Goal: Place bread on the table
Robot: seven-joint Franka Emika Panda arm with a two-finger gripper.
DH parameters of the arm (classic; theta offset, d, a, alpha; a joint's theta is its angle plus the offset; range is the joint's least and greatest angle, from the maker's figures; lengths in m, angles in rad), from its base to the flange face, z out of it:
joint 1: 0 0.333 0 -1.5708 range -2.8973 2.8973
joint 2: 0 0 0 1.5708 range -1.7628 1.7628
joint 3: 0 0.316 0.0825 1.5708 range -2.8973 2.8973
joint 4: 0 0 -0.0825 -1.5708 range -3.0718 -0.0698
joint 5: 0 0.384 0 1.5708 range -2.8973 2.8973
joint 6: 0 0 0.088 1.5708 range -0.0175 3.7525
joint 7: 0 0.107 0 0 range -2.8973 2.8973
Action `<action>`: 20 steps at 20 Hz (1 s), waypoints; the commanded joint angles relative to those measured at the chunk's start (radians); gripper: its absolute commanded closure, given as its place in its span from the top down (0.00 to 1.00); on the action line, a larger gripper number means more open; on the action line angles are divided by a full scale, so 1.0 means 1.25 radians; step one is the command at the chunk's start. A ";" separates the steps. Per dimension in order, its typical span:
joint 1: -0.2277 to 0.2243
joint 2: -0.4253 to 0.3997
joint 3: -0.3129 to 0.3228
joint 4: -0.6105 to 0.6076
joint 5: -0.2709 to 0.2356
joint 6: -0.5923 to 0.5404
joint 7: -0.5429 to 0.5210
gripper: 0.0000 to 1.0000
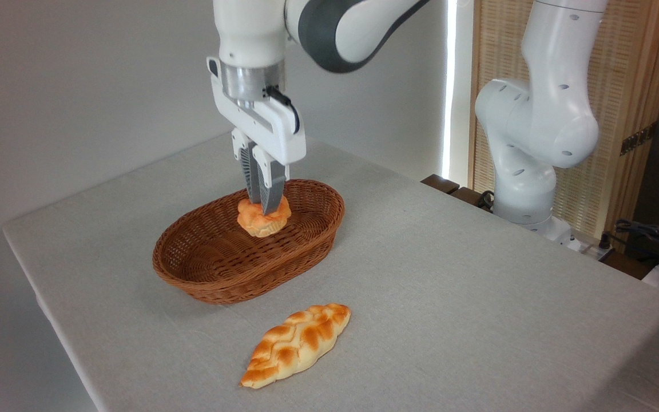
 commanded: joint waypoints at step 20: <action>-0.013 -0.064 0.221 -0.080 0.283 -0.183 0.255 0.89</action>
